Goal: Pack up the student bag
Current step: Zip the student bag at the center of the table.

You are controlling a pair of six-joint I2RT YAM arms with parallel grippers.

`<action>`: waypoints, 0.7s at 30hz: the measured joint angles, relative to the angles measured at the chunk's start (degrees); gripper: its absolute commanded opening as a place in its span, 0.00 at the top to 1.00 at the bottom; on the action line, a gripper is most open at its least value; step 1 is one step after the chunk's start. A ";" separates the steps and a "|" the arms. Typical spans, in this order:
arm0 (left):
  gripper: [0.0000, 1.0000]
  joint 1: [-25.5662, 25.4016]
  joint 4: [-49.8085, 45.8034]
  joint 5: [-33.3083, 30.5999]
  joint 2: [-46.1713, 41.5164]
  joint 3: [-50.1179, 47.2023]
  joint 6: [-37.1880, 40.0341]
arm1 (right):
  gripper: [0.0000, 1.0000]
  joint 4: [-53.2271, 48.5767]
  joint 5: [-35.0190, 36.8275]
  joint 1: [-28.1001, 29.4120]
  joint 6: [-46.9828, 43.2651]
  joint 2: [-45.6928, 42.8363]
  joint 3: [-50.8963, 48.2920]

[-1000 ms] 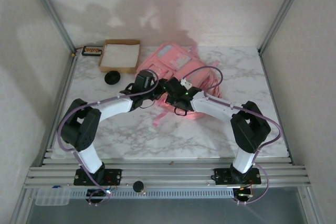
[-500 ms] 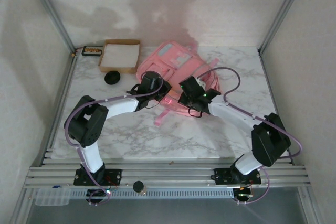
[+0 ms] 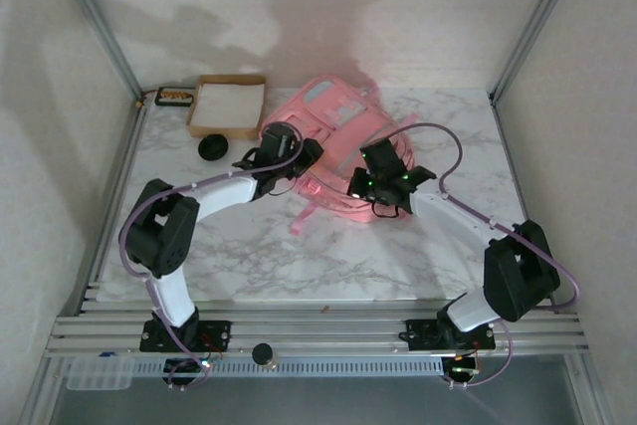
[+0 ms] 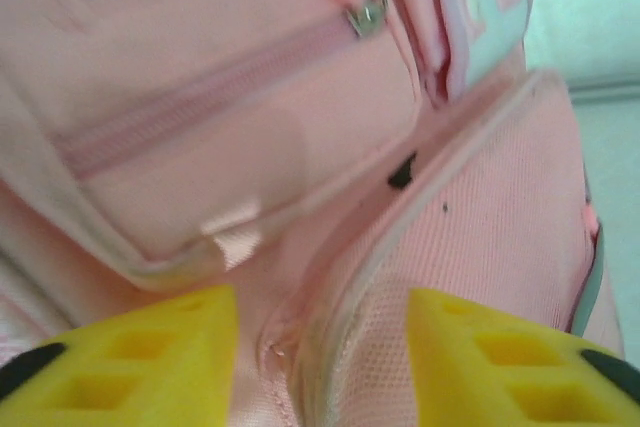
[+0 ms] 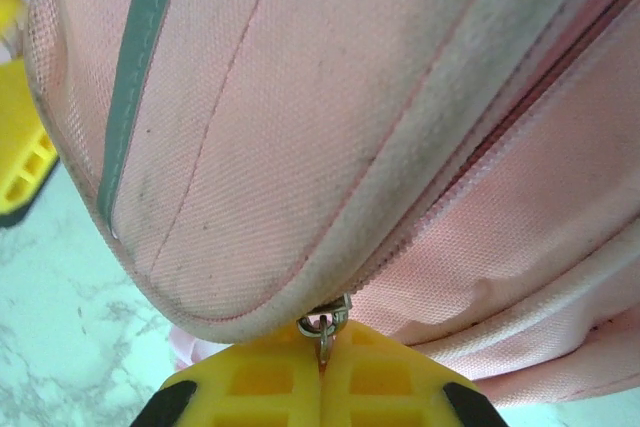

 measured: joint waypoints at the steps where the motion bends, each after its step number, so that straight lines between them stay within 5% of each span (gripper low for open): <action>1: 0.46 -0.09 0.31 -0.37 -1.33 -1.44 -1.05 | 1.00 -0.20 -0.37 -0.02 -0.37 0.00 0.00; 10: 0.57 -12.04 10.49 -1.46 -6.19 -10.73 -18.58 | 1.00 0.42 -4.20 -0.79 -3.39 0.00 -0.79; 19: 0.98 -14.21 11.32 -10.05 -4.33 -10.23 -27.02 | 1.00 -0.72 -4.02 -0.83 -5.11 0.00 -0.55; 21: 1.00 -14.43 11.30 -11.23 -4.33 -10.10 -27.17 | 1.00 -1.57 -3.63 -0.83 -5.84 0.00 0.07</action>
